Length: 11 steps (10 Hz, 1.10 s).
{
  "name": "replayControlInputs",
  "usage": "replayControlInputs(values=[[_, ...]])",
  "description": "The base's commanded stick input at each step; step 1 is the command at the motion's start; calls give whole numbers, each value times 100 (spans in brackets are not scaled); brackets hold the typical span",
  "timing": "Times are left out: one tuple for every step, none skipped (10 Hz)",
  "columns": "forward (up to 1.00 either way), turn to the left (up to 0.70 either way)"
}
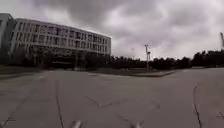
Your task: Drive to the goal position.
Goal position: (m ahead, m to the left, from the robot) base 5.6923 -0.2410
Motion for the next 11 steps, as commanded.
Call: replayControlInputs(values=[[100,20],[100,28],[100,3],[100,0],[100,0],[100,16],[100,30],[100,0],[100,0],[100,0],[100,0]])
